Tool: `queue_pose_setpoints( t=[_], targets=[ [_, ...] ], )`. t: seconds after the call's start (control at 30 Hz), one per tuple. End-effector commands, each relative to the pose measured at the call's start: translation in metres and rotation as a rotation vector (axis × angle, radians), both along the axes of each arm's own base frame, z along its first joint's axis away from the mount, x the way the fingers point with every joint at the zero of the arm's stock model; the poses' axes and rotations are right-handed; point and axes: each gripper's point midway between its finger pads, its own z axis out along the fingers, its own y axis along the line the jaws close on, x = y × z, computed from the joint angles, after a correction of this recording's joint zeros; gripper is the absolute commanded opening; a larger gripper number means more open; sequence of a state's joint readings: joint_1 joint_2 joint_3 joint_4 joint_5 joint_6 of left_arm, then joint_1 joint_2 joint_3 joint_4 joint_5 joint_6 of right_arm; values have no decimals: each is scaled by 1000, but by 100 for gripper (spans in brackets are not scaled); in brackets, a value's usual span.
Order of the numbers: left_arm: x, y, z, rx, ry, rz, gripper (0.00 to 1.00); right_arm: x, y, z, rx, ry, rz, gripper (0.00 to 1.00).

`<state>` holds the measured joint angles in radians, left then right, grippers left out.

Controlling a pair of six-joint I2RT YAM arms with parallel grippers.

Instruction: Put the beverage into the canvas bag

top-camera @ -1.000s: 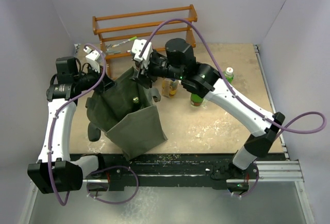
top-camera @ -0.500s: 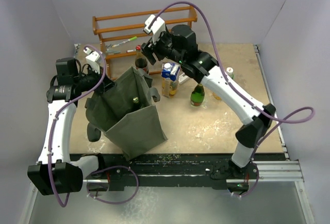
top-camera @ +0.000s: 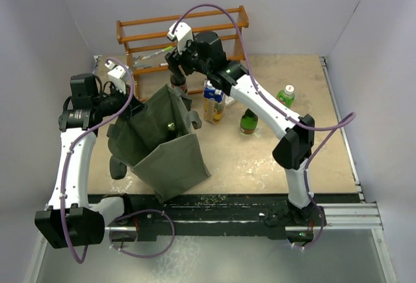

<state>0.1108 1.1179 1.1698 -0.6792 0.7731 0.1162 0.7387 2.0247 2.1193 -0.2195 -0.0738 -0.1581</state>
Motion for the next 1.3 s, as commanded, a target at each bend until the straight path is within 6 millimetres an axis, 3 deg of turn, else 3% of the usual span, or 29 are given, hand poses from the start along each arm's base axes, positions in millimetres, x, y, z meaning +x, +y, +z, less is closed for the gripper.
queue_pose_setpoints(
  t=[0.0,0.33,0.73,1.27],
  targets=[
    [-1,0,4,5,-25,-2,0,7,5,46,111,-64,-3,73],
    [-2,0,0,6,-22,-4,0,29,12,27,118,-29,-21,69],
    [-4,0,0,13,-34,-4,0,36,24,-4,108,25,16,65],
    [-5,0,0,15,-43,-5,0,45,33,-11,114,28,24,49]
  ],
)
